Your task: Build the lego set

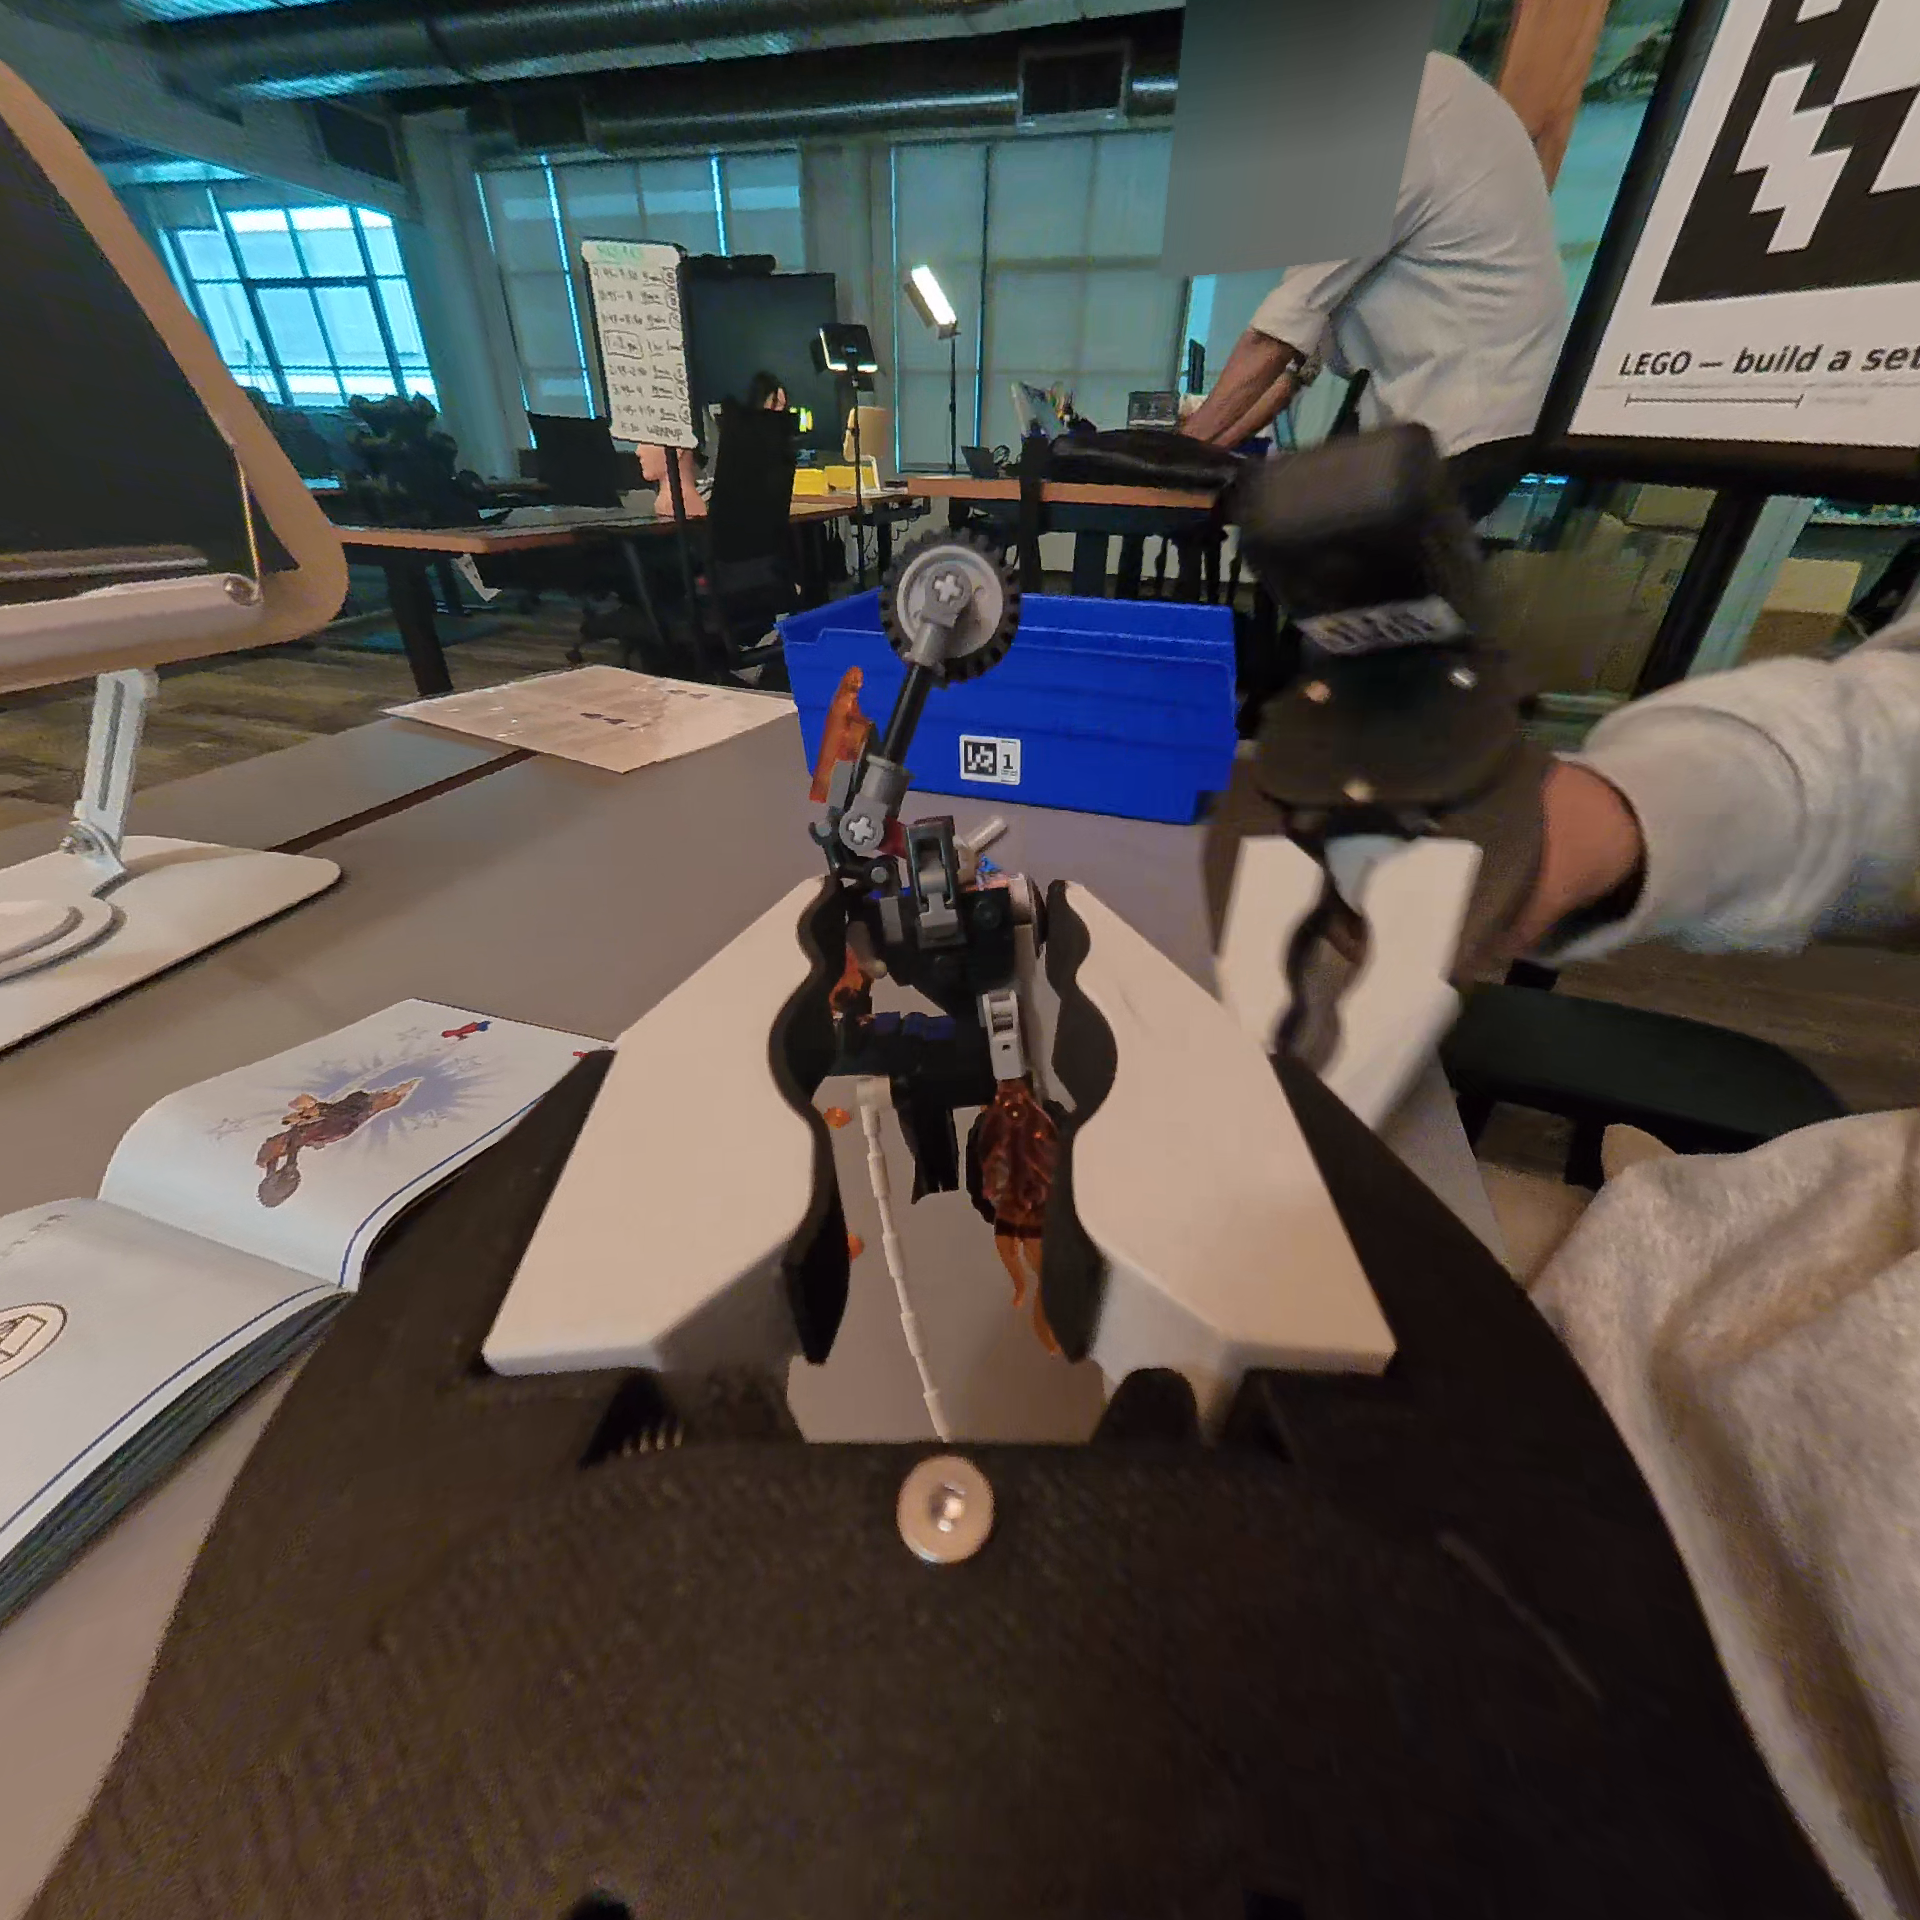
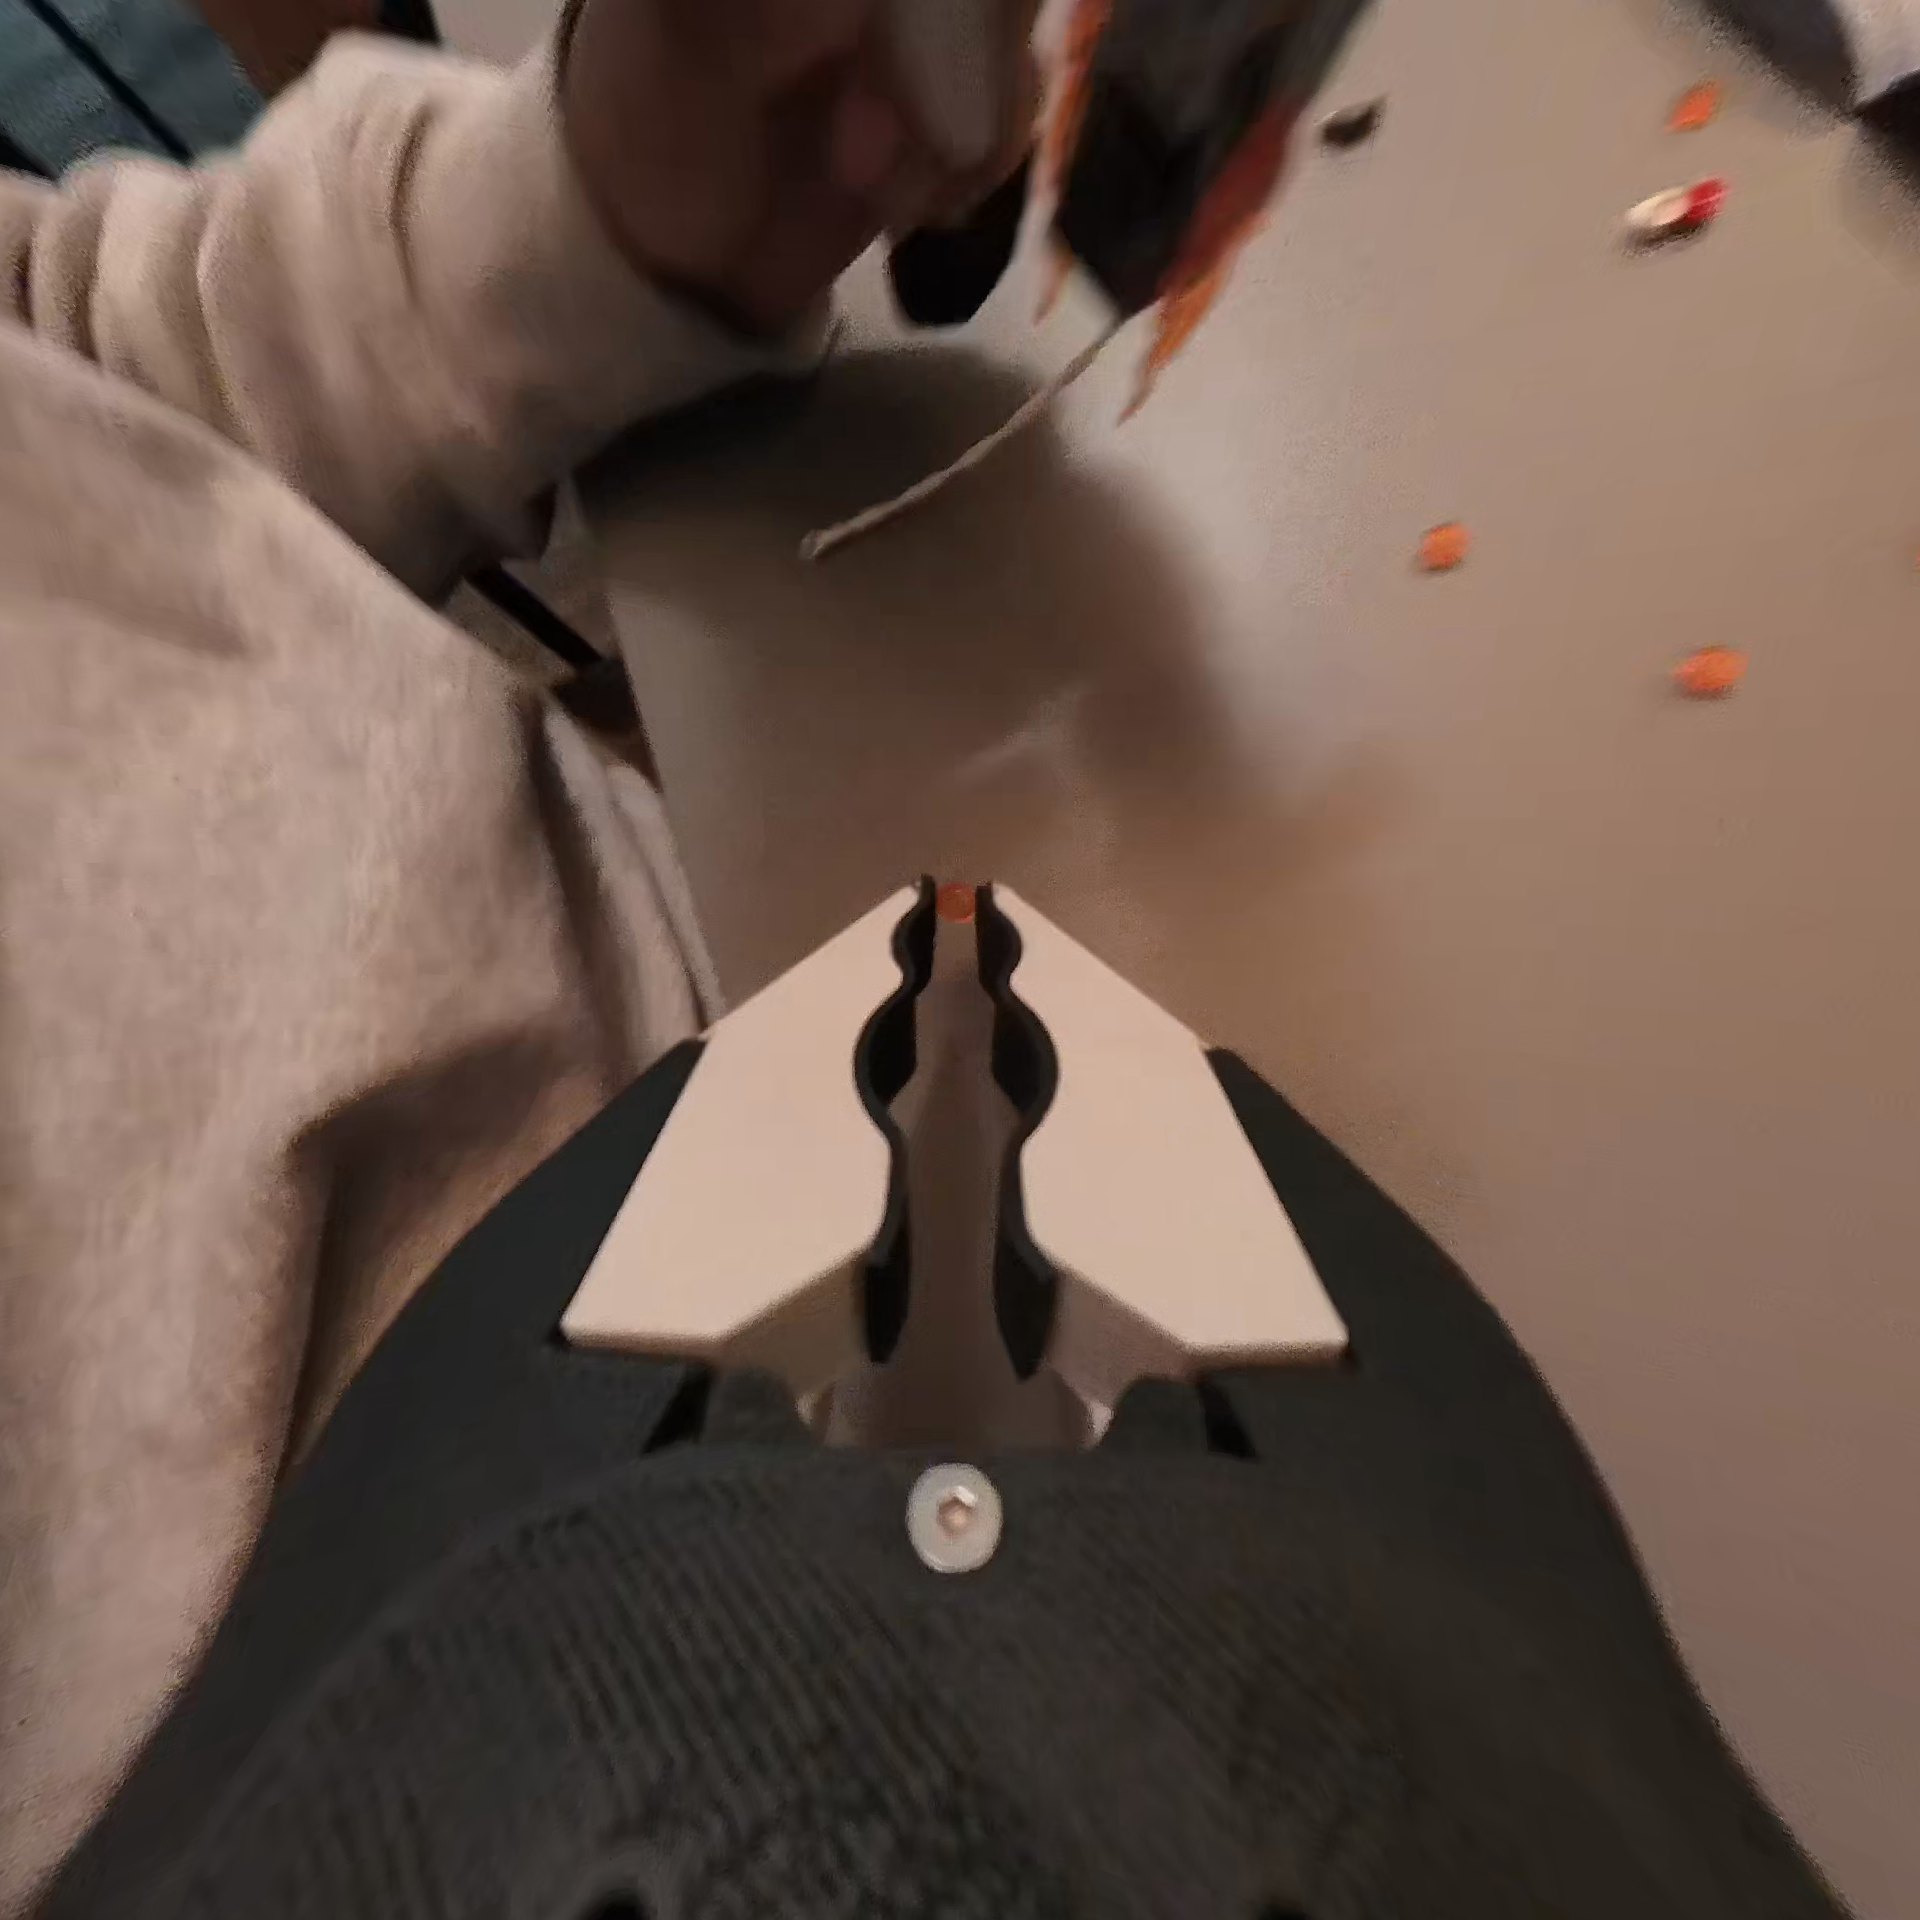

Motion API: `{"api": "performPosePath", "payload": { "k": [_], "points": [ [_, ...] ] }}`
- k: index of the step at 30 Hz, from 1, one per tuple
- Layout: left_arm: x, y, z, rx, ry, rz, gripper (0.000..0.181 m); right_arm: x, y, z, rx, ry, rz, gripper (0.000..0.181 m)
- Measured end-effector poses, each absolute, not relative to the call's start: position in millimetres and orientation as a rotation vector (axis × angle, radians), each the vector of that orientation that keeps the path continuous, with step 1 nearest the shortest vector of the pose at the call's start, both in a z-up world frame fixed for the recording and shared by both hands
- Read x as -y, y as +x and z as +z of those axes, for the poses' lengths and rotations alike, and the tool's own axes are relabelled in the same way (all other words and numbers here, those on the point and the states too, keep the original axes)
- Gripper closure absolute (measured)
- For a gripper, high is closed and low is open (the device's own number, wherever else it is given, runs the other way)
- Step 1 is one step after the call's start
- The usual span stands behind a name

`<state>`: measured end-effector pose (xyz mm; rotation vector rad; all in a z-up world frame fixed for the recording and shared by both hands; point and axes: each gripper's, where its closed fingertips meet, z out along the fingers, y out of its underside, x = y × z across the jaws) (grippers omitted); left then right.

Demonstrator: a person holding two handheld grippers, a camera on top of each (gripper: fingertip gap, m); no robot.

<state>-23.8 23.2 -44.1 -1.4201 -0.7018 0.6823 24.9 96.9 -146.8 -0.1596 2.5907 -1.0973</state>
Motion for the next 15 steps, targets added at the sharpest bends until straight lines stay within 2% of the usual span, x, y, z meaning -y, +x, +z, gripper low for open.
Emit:
{"api": "performPosePath", "payload": {
  "k": [9,15],
  "points": [
    [-25,-24,-47,0.702,-1.442,0.684,0.145,-122,62,-171,-2.832,-0.365,-1.174,0.174],
    [-25,-25,-49,0.707,-1.452,0.686,0.145,-125,64,-167,-2.785,-0.369,-1.225,0.159]
  ]
}}
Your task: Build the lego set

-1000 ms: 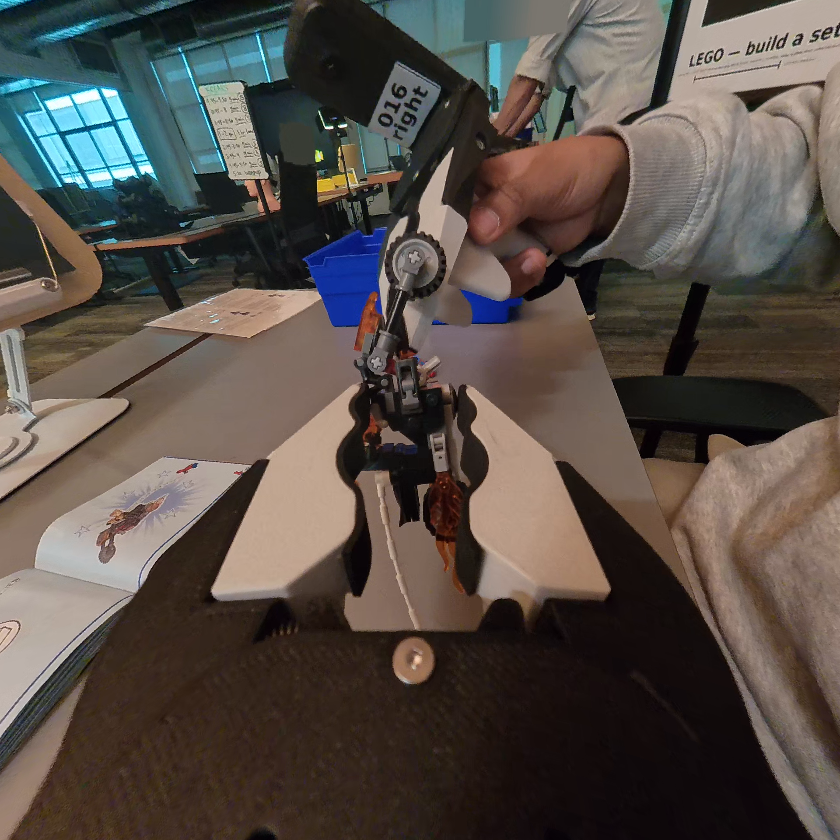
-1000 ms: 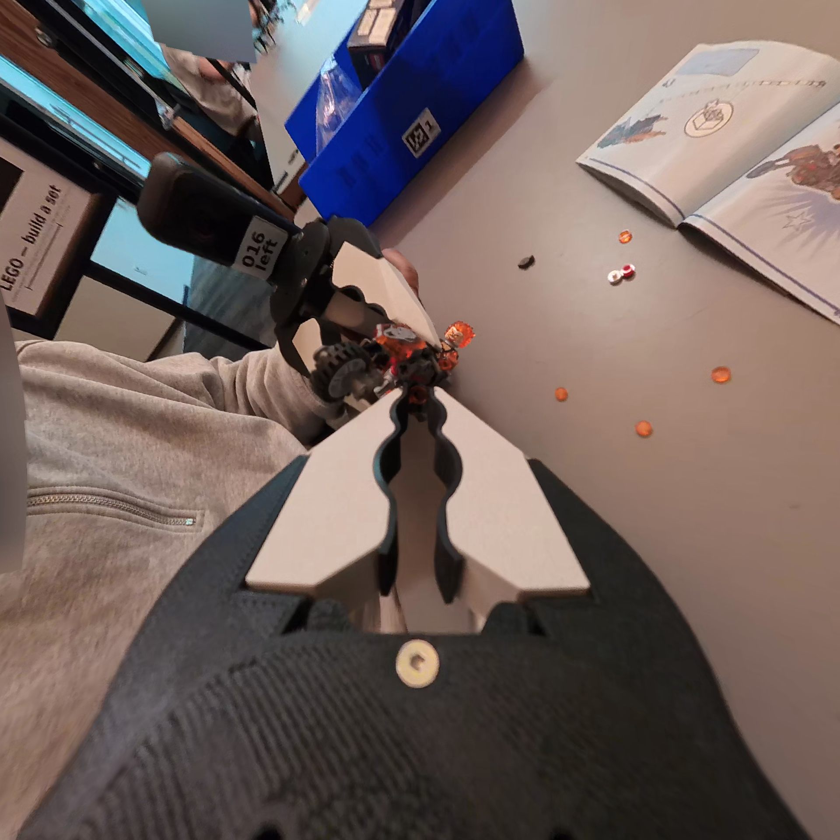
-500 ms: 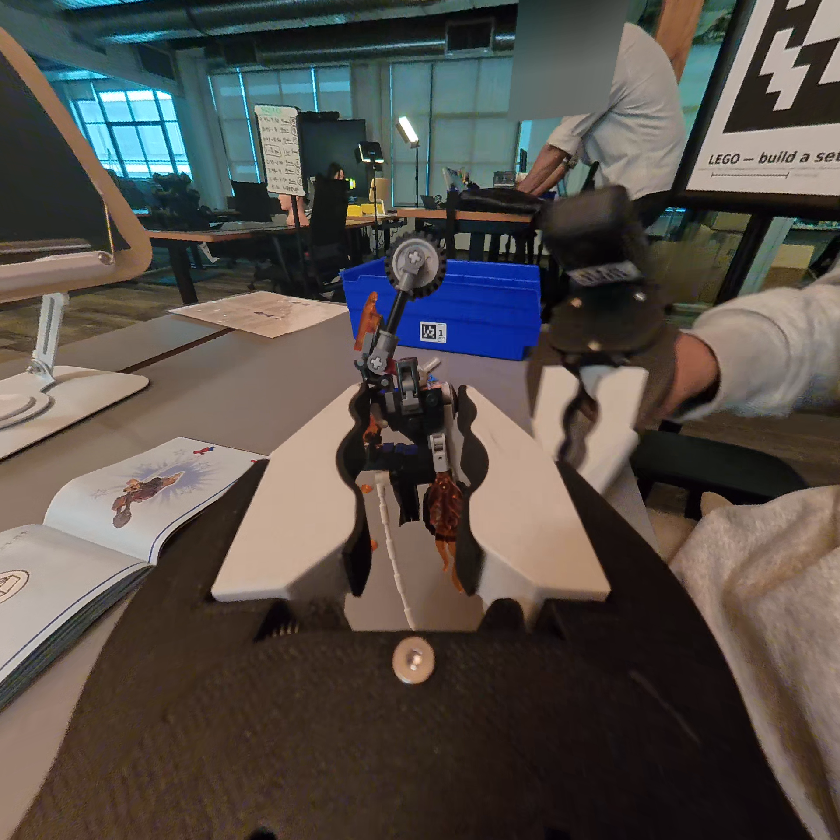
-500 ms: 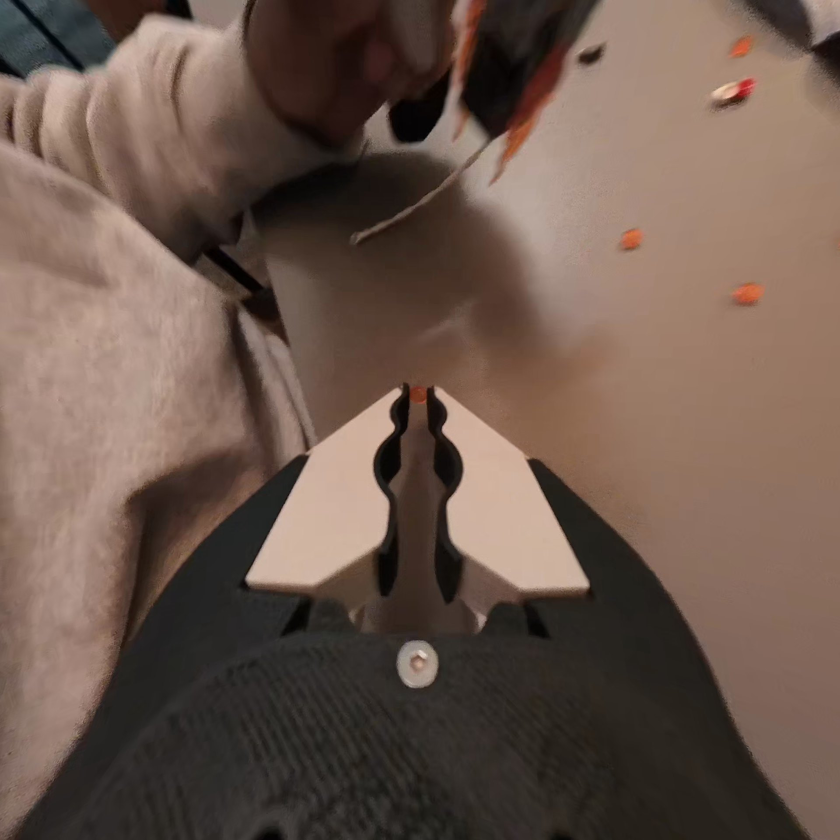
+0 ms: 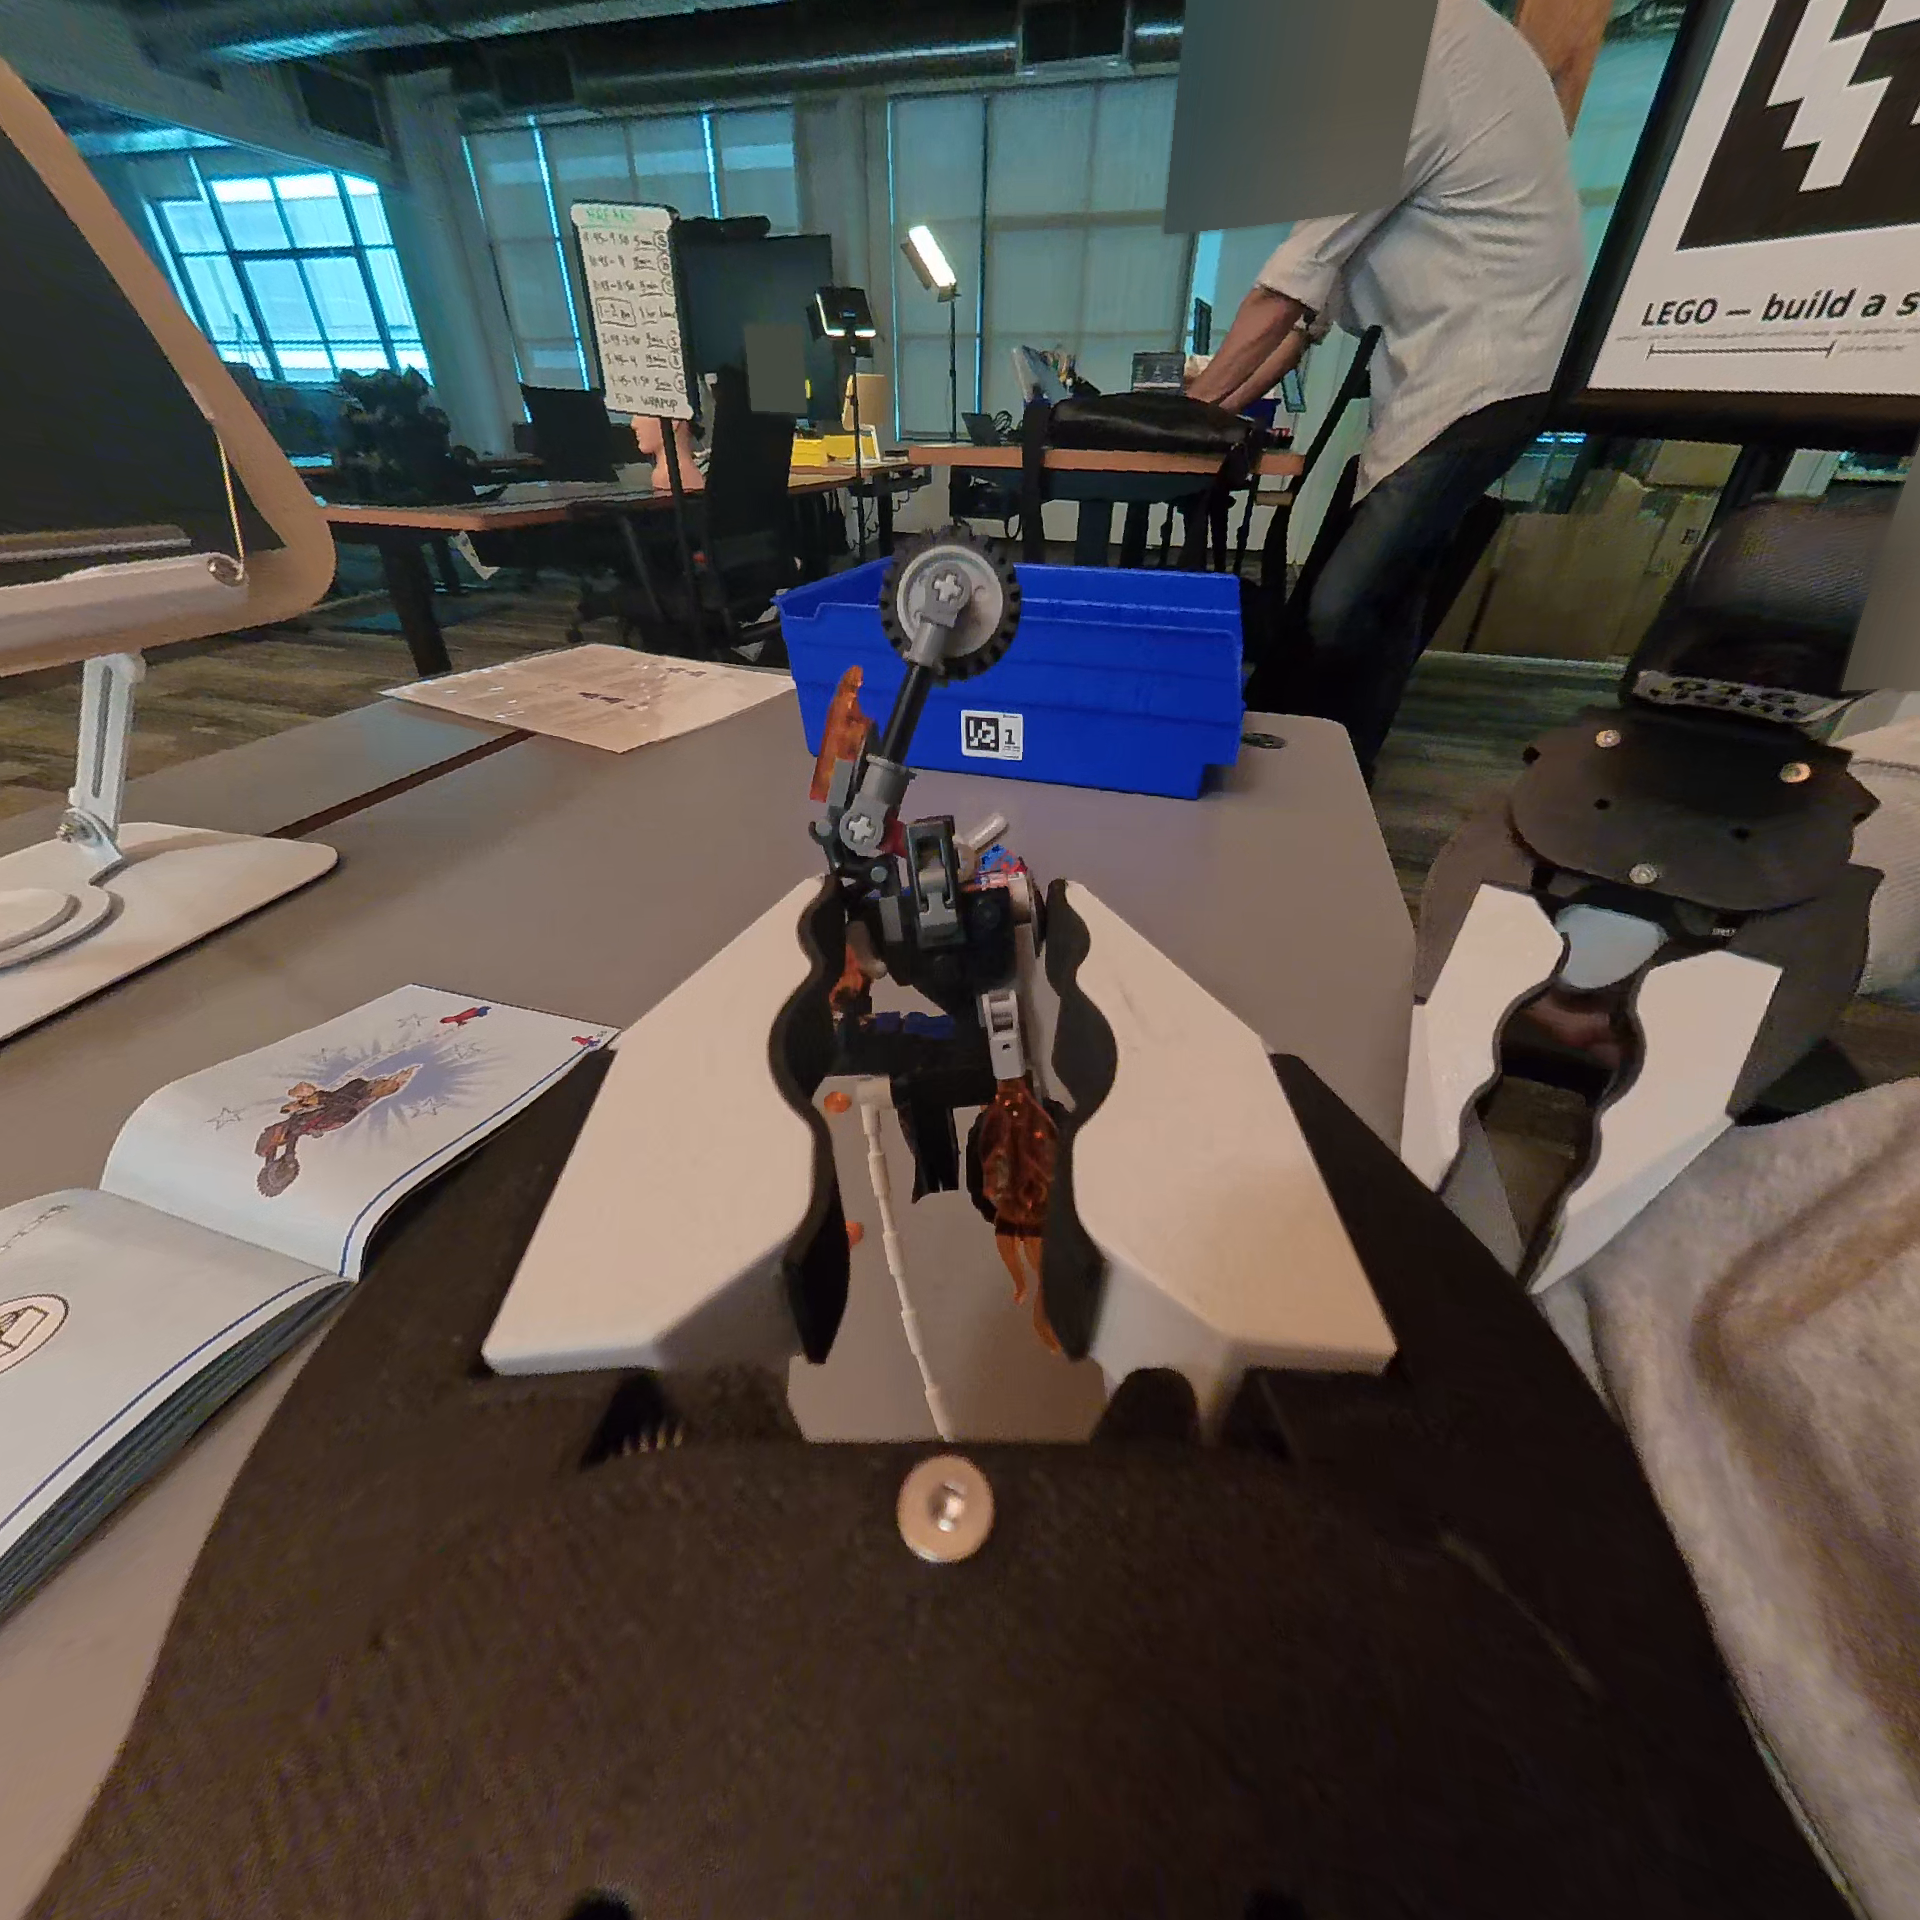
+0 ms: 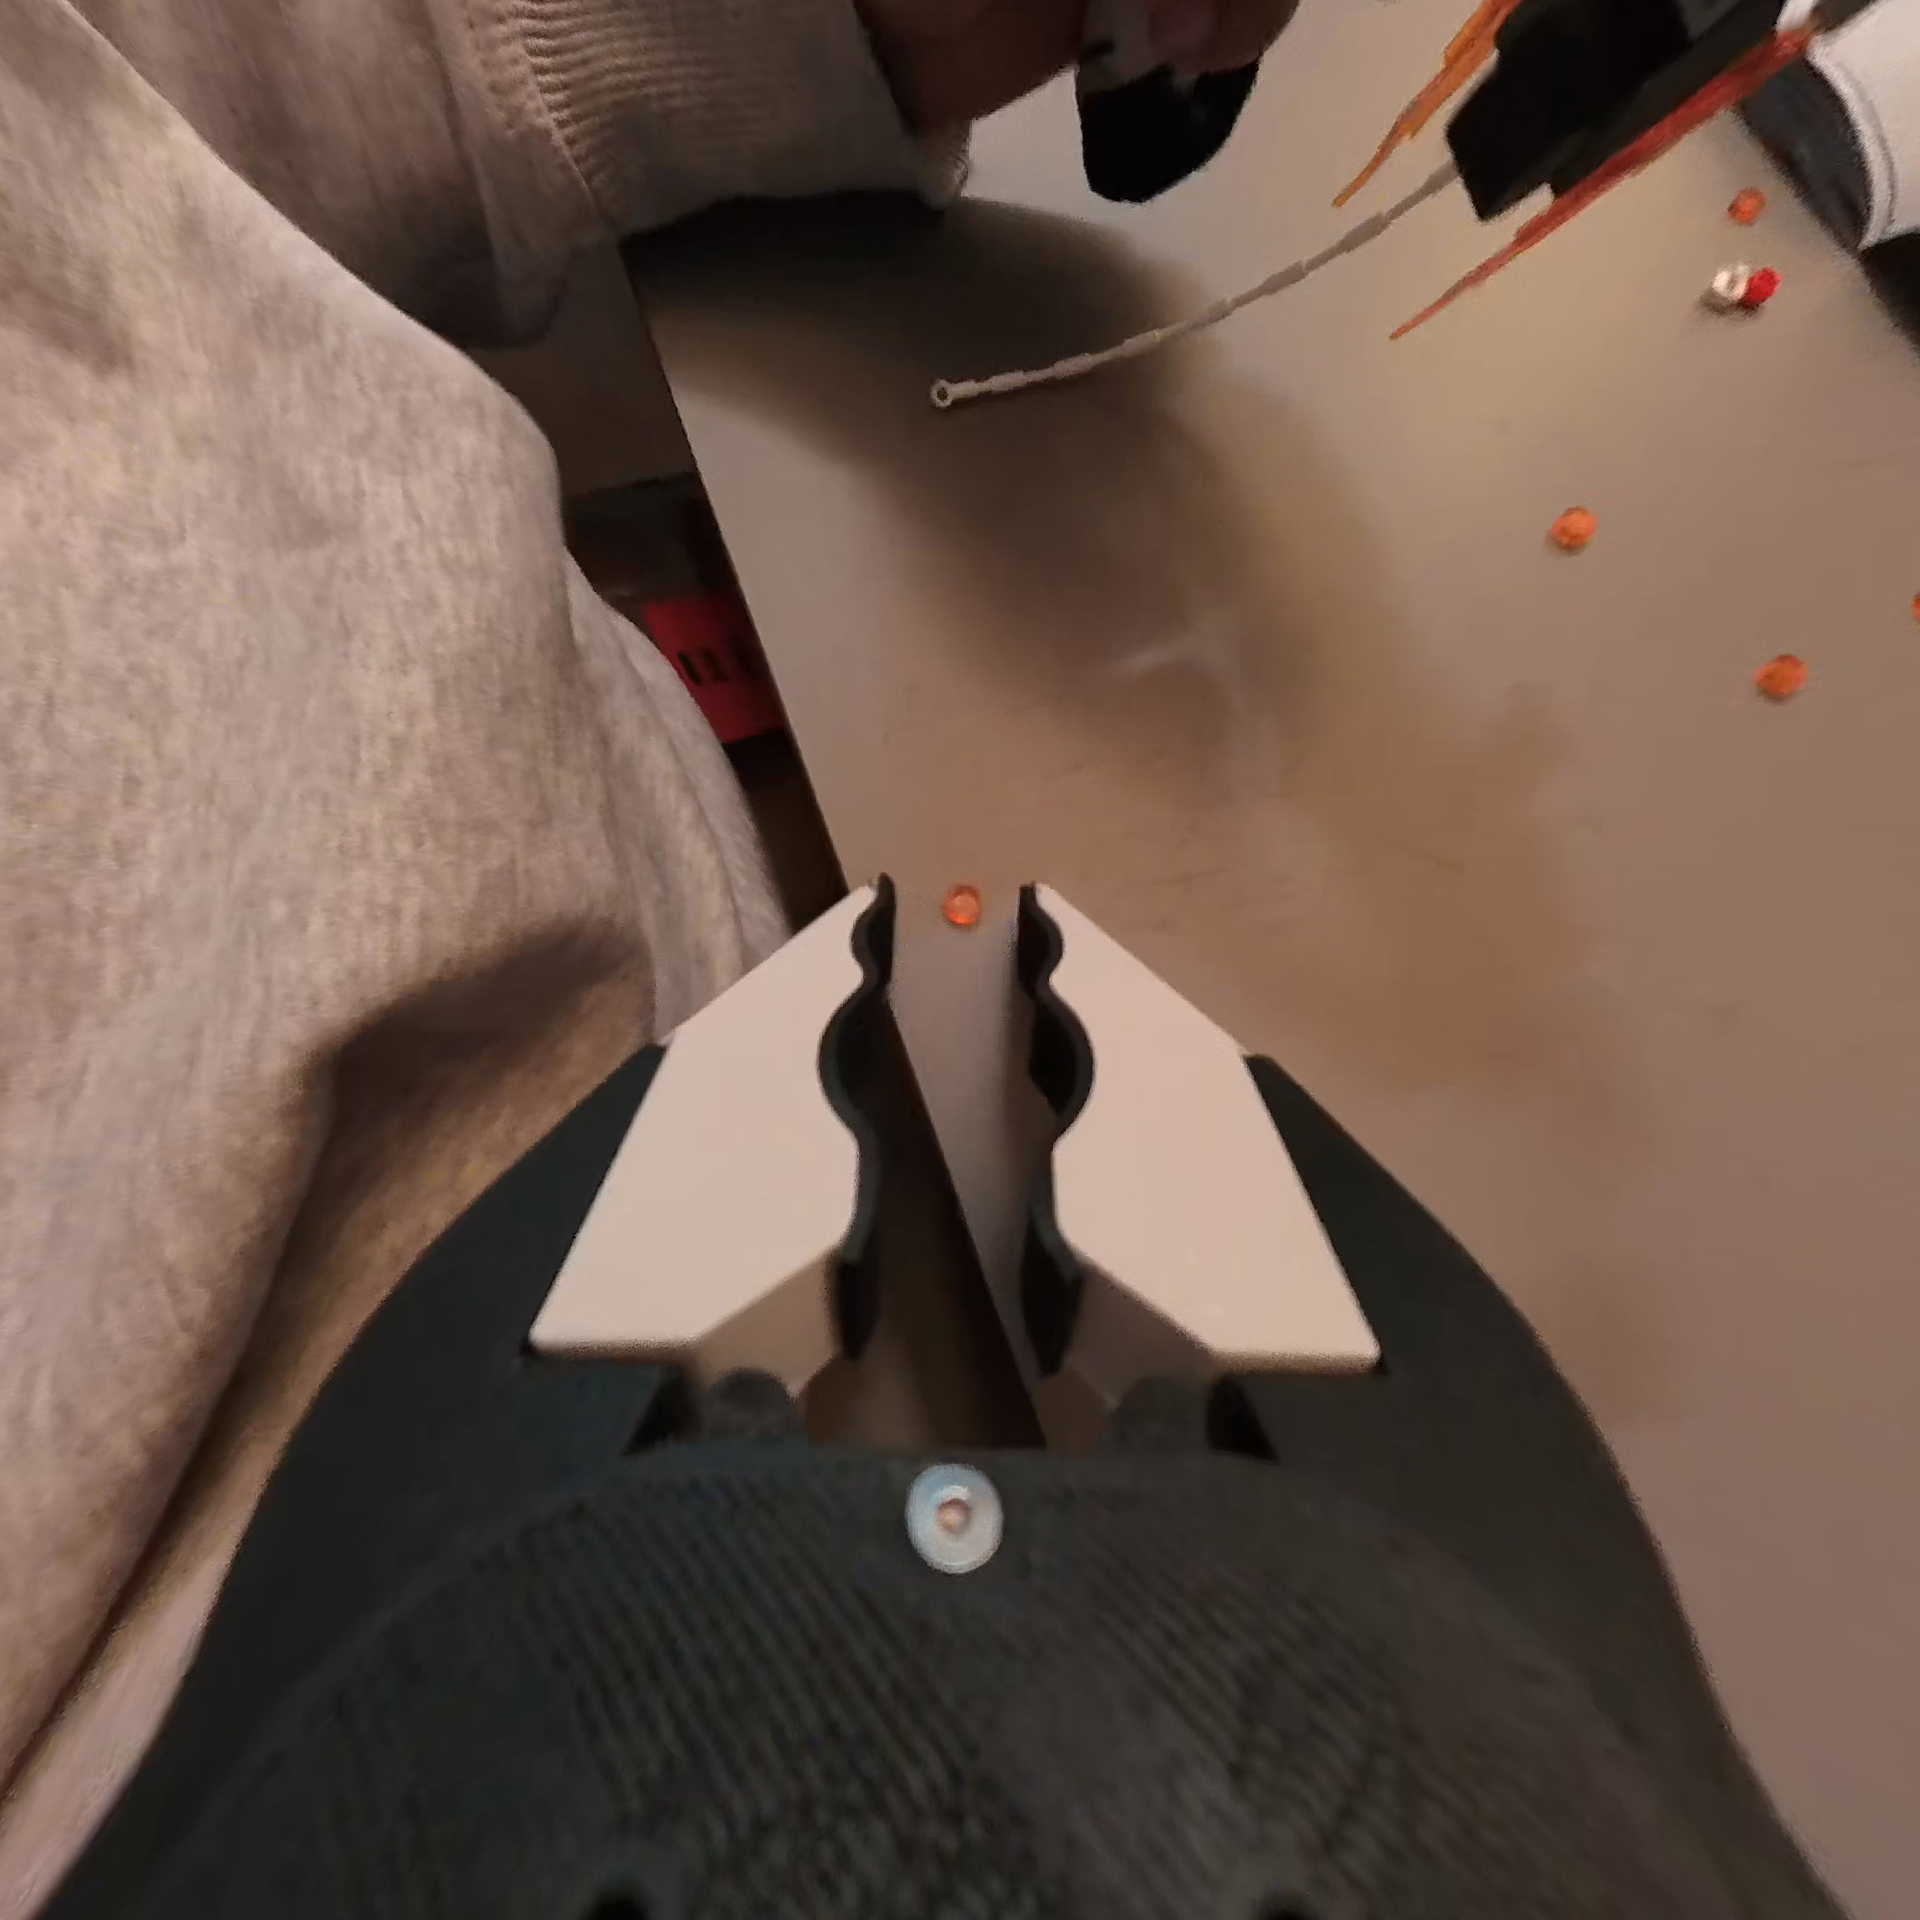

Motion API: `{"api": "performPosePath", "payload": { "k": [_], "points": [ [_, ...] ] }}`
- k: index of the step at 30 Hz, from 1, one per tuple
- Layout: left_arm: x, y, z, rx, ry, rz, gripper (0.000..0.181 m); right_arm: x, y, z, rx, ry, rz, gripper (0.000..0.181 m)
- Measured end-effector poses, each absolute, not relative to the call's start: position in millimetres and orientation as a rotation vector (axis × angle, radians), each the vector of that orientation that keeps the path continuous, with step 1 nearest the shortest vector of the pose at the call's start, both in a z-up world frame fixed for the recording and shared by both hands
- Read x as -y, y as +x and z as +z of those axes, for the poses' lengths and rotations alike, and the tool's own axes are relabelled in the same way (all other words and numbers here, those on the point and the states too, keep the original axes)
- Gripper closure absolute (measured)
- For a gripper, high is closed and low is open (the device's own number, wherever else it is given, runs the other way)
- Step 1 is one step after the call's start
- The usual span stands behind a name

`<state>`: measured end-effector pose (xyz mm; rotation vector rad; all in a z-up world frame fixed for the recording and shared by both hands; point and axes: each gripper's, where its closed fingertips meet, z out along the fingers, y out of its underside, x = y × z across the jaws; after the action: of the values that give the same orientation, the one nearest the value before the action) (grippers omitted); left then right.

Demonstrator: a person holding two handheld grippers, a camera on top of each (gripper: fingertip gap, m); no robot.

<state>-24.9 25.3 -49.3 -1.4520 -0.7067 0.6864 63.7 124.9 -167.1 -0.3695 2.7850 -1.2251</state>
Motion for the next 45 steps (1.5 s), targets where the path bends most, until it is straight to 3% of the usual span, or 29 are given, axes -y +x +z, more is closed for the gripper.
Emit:
{"api": "performPosePath", "payload": {
  "k": [11,19,45],
  "points": [
    [-27,-25,-50,0.704,-1.455,0.677,0.146,-128,78,-172,-2.785,-0.673,-1.237,0.152],
    [-27,-26,-50,0.704,-1.457,0.678,0.145,-130,80,-172,-2.802,-0.717,-1.203,0.163],
    [-27,-26,-51,0.705,-1.460,0.679,0.145,-133,78,-171,-2.913,-0.971,-1.225,0.169]
  ]
}}
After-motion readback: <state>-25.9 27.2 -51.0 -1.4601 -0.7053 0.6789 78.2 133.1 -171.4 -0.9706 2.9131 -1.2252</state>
